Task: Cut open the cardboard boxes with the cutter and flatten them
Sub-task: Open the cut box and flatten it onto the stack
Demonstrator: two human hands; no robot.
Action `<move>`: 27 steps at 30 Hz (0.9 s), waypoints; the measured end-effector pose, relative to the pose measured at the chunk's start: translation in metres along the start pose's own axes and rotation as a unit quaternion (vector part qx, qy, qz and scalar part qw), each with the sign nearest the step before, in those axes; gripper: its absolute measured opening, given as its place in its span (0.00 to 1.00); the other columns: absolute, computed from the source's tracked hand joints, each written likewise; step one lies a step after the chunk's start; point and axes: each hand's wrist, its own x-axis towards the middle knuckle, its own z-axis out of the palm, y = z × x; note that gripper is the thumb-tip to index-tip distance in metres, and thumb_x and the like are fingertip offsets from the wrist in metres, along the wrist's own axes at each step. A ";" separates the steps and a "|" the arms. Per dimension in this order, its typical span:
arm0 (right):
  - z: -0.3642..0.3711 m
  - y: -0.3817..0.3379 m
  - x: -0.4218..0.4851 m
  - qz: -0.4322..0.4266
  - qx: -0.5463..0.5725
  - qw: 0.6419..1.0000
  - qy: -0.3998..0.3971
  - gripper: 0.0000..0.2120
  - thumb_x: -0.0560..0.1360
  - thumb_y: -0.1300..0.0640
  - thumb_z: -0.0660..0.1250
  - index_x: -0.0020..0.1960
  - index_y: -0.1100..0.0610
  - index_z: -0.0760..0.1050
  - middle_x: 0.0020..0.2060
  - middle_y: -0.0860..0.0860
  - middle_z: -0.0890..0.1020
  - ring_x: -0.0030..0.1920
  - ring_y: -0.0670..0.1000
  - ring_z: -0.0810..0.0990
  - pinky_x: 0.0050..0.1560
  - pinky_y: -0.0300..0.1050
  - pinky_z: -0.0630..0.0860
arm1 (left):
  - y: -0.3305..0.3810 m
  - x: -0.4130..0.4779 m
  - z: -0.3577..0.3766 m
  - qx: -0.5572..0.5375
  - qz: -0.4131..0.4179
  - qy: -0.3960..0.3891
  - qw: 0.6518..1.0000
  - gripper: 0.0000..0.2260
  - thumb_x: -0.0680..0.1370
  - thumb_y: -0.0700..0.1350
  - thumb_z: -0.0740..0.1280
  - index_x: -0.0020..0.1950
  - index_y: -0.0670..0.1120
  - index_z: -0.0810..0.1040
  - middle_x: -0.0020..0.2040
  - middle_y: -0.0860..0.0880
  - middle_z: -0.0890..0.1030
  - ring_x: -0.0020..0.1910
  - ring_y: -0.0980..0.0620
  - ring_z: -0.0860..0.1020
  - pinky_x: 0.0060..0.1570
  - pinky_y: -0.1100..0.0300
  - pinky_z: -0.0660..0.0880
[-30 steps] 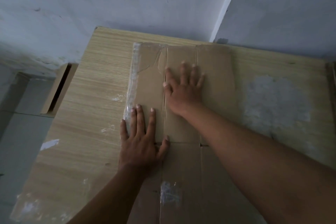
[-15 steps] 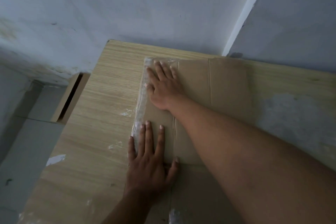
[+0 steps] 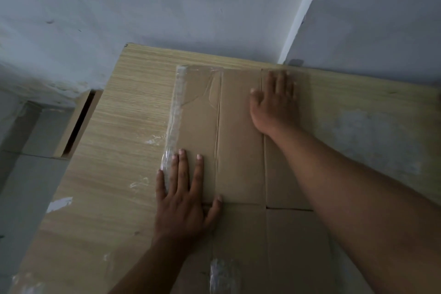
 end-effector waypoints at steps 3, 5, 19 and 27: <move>-0.004 0.023 -0.038 0.046 -0.009 0.999 0.023 0.36 0.79 0.41 0.49 0.80 0.62 0.54 0.79 0.64 0.54 0.79 0.62 0.52 0.79 0.59 0.49 | 0.000 0.001 0.001 0.004 -0.005 -0.008 1.000 0.41 0.78 0.67 0.57 0.85 0.48 0.52 0.84 0.39 0.50 0.84 0.42 0.49 0.77 0.34 0.55; -0.002 0.026 -0.080 0.021 -0.016 1.000 0.017 0.35 0.80 0.42 0.48 0.81 0.61 0.53 0.80 0.63 0.53 0.80 0.62 0.51 0.79 0.60 0.49 | -0.002 0.001 0.001 0.005 -0.005 -0.012 1.000 0.41 0.78 0.68 0.56 0.85 0.48 0.51 0.84 0.40 0.49 0.84 0.42 0.48 0.77 0.34 0.54; 0.003 0.024 -0.339 -0.109 -0.007 0.994 -0.008 0.31 0.79 0.43 0.60 0.80 0.48 0.61 0.80 0.58 0.55 0.80 0.59 0.52 0.74 0.68 0.57 | 0.002 0.001 0.001 -0.033 -0.018 -0.018 0.999 0.37 0.81 0.66 0.50 0.85 0.51 0.44 0.85 0.44 0.44 0.84 0.47 0.41 0.80 0.38 0.46; 0.003 0.041 -0.295 0.141 -0.024 0.988 0.051 0.31 0.80 0.39 0.52 0.80 0.49 0.58 0.78 0.65 0.57 0.78 0.64 0.58 0.75 0.63 0.57 | -0.026 -0.023 -0.001 -0.124 -0.031 0.011 0.992 0.36 0.82 0.61 0.51 0.84 0.39 0.53 0.84 0.39 0.51 0.84 0.44 0.46 0.82 0.46 0.45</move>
